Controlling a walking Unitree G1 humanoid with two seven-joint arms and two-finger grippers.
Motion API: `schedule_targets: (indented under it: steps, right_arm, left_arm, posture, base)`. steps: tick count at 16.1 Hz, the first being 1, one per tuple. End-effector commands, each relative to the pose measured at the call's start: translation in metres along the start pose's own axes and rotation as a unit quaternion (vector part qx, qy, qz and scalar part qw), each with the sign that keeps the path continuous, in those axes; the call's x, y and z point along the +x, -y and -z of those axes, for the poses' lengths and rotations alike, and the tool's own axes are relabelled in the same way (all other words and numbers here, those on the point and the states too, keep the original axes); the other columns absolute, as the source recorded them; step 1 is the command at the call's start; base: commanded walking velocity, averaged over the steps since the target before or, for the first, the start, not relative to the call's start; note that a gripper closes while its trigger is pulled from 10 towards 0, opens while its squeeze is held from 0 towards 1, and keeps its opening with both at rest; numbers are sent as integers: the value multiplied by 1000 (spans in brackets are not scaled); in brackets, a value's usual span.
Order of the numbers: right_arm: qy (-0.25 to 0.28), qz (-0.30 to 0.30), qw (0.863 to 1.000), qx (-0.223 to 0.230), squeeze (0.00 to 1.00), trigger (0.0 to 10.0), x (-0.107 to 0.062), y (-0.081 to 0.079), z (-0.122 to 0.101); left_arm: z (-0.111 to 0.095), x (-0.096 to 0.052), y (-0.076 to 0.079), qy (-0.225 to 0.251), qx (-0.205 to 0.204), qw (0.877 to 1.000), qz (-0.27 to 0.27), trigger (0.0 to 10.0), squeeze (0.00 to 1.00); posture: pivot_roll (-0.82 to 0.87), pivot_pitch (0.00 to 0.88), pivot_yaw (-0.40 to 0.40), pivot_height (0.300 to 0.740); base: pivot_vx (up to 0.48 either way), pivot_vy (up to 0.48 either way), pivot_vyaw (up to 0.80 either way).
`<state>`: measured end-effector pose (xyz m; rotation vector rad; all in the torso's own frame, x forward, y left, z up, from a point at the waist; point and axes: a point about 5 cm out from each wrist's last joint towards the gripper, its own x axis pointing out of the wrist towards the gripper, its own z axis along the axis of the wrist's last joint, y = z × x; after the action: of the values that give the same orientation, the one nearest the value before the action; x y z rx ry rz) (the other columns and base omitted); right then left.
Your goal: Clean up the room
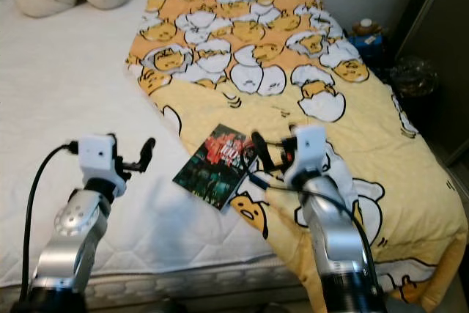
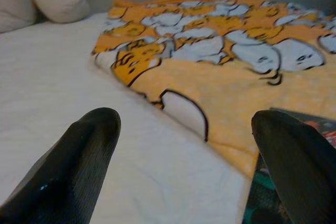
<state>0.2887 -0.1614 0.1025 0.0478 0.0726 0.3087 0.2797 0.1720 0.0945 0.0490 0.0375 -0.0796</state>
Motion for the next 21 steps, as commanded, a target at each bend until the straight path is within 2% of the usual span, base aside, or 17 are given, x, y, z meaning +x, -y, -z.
schedule_targets:
  steps: [1,2,4,8,9,13,16,19,21]
  right_arm:
    - [3,-8,1000,-4,0,10000,-2,-5,-3]
    - [1,-7,1000,0,0,10000,-3,-7,-2]
    - [1,-10,1000,-4,0,10000,-5,-10,-2]
    - [-11,-23,999,-22,0,10000,-8,-13,1]
    - [-15,-13,1000,5,0,10000,-8,-11,2]
    - [-10,-18,1000,7,0,10000,-6,-11,-1]
    - [-9,-13,1000,8,0,10000,-6,-8,-2]
    - [-14,-10,1000,11,0,10000,-9,-7,0]
    - [-20,-6,1000,6,0,10000,-10,-5,4]
  left_arm:
    - [-4,-1,-1,2,18,1000,3,10000,0]
    - [-5,-1,3,2,34,999,14,10000,0]
    - [-8,1,6,2,30,999,22,10000,0]
    - [-11,4,5,5,30,999,28,10000,0]
    - [-13,6,4,4,30,999,27,10000,0]
    - [-13,7,0,0,26,999,19,10000,0]
    - [-10,8,3,-13,12,1000,26,10000,0]
    - [-9,6,3,-16,16,999,25,10000,0]
    - [-6,5,2,-20,38,999,19,10000,0]
  posture:
    - [-52,16,60,740]
    - [-52,17,62,740]
    - [-54,15,68,740]
    - [-55,9,71,740]
    - [-51,8,72,740]
    - [-51,5,74,740]
    - [-49,10,76,740]
    - [-47,11,71,740]
    - [-51,4,57,740]
  base:
    - [0,0,0]
    - [0,0,0]
    - [0,0,0]
    - [339,0,766]
    - [356,0,0]
    - [362,0,0]
    - [0,0,0]
    - [0,0,0]
    - [0,0,0]
